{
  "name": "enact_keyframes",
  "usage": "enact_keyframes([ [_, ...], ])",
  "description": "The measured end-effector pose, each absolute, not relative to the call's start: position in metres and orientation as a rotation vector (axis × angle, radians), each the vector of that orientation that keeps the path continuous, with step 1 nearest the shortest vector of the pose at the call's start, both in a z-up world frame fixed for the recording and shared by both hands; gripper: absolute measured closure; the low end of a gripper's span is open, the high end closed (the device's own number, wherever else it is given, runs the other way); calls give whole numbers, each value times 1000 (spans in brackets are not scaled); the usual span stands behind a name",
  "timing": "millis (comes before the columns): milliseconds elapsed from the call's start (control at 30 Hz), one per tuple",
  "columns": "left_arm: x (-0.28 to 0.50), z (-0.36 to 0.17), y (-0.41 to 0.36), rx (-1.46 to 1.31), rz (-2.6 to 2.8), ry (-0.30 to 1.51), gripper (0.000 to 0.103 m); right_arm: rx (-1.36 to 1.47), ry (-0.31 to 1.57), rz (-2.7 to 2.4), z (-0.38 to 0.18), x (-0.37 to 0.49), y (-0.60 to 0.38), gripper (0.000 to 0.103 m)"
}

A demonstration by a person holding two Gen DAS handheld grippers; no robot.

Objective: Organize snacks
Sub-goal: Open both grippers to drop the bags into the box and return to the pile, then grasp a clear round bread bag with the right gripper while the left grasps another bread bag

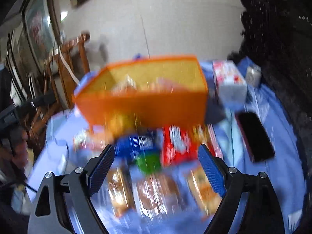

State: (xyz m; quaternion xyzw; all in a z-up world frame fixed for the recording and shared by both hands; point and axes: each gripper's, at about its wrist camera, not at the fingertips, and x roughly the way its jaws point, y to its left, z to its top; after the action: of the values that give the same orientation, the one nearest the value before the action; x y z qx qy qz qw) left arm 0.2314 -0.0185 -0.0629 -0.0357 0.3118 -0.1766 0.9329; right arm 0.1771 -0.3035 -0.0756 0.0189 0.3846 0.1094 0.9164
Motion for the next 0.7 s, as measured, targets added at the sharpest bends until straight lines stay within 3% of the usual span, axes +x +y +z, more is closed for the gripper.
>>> enact_keyframes([
  [300,187,-94,-24,-19,-379,715,4,-81,944,283,-136,164,-290,21],
  [700,176,-105,-26,11,-356,751,4,-132,1022,329,-174,185,-282,22],
])
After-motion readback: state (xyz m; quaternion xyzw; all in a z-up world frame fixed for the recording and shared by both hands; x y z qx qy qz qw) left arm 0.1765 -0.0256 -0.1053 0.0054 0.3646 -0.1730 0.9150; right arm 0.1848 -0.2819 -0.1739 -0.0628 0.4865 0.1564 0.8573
